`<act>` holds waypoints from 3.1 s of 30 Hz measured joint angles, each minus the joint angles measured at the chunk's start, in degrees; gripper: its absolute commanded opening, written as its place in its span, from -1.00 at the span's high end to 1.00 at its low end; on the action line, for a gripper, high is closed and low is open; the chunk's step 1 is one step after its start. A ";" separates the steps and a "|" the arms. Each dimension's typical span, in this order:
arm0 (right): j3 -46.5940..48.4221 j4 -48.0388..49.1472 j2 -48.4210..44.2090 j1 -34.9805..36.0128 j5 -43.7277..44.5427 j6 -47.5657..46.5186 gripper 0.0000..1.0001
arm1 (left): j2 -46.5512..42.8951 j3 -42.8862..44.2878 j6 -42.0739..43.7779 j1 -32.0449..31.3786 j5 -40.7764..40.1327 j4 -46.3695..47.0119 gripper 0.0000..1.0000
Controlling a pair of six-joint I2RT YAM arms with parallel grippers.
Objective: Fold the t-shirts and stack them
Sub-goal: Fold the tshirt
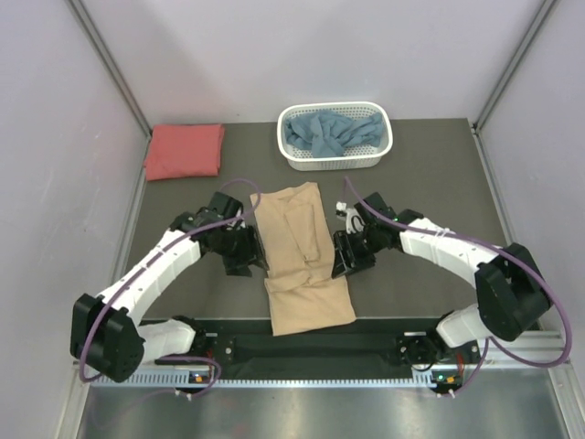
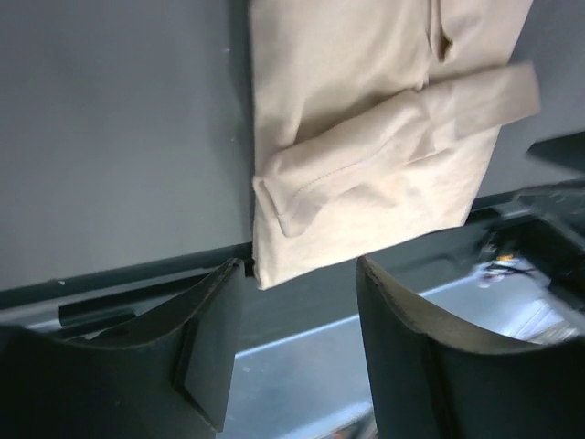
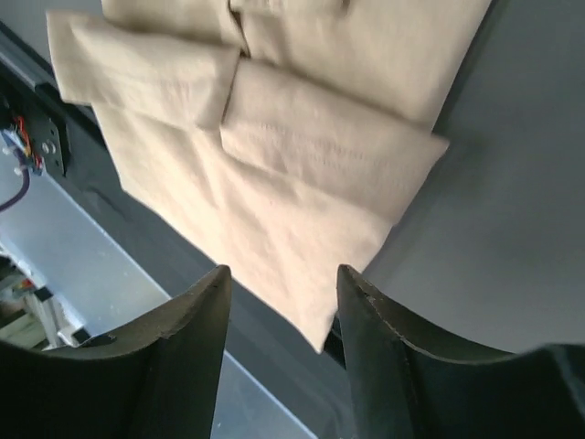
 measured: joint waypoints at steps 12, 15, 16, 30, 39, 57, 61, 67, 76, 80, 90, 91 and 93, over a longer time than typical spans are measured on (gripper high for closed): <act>3.15 -1.38 6.10 -0.28 3.82 -0.94 0.14 | 3.89 2.64 -1.88 -20.59 -8.72 0.81 0.26; 1.36 0.79 4.92 -0.02 3.89 0.15 0.18 | 4.46 2.12 -2.73 -24.00 -8.83 2.93 0.26; 0.59 1.11 4.24 0.09 4.13 0.50 0.21 | 4.94 2.01 -2.84 -25.05 -8.76 3.48 0.27; -1.44 5.22 3.41 11.93 19.34 12.44 0.39 | 6.51 1.90 -5.40 -28.98 -15.19 4.55 0.34; 4.13 4.44 7.52 18.82 27.36 16.28 0.32 | -10.12 2.43 -11.37 -28.96 -29.24 -2.36 0.32; 11.65 0.61 14.97 26.25 34.42 22.67 0.31 | -17.59 8.00 -12.17 -28.72 -40.19 -10.32 0.30; 12.24 -0.24 15.19 27.26 35.56 24.55 0.31 | -17.07 9.90 -10.69 -28.72 -40.68 -10.40 0.30; 15.15 -0.66 19.21 27.50 38.40 26.38 0.31 | -16.13 11.91 -8.63 -28.70 -41.03 -11.28 0.32; 20.24 -2.89 23.45 27.45 41.46 26.12 0.31 | -18.64 13.70 -8.61 -28.65 -42.58 -14.49 0.32; 22.69 -3.37 24.35 26.64 42.36 25.31 0.30 | -20.31 14.36 -8.92 -28.65 -43.47 -16.17 0.32; 29.73 -3.61 29.11 22.12 43.71 21.14 0.28 | -20.98 15.19 -9.64 -28.65 -44.57 -17.81 0.19; 31.17 -4.00 29.97 21.44 43.74 20.37 0.27 | -21.00 15.21 -9.46 -28.65 -44.46 -17.77 0.11; 34.58 -4.94 31.65 19.87 43.82 18.88 0.23 | -20.98 15.08 -8.81 -28.65 -43.67 -17.57 -0.12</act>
